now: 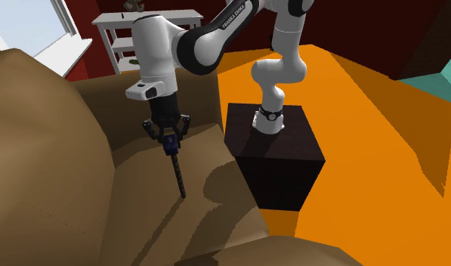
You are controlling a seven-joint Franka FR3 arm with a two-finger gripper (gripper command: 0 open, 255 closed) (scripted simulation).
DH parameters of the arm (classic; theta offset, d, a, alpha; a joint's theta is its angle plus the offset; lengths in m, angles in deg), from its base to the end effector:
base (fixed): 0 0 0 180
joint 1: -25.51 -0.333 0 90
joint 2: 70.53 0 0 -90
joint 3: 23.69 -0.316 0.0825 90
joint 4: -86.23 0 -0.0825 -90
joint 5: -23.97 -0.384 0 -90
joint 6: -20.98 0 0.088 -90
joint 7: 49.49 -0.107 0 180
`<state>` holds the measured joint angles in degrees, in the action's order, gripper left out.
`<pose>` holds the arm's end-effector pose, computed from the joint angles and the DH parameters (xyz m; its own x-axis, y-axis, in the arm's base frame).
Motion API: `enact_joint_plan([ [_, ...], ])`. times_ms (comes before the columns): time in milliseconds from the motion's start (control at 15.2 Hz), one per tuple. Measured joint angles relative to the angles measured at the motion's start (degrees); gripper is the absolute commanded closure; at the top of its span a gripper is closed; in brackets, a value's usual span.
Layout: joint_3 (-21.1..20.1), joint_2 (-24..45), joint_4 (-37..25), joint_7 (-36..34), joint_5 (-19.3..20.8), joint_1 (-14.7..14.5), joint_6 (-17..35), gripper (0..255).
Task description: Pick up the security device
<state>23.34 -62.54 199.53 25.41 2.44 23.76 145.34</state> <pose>0.4327 -0.3986 0.4297 0.9177 0.3169 0.2394 0.3212 -0.9468 0.0221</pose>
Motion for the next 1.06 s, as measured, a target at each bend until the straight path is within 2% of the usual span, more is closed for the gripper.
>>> enact_joint_plan([
  [1056, 0.8, -4.0, -7.5, -4.9, 5.2, -0.8, -9.4, 255],
])
